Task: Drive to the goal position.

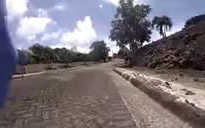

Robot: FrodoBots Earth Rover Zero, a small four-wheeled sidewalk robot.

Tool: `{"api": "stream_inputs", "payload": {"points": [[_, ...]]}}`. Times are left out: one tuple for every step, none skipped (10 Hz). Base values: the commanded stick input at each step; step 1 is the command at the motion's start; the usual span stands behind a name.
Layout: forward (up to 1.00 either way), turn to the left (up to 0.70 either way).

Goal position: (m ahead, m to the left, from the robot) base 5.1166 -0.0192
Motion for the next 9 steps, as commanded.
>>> {"api": "stream_inputs", "payload": {"points": [[0.7, 0.0], [0.7, 0.0], [0.7, 0.0], [0.7, 0.0], [0.7, 0.0], [0.7, 0.0], [0.7, 0.0], [0.7, 0.0], [0.7, 0.0]]}}
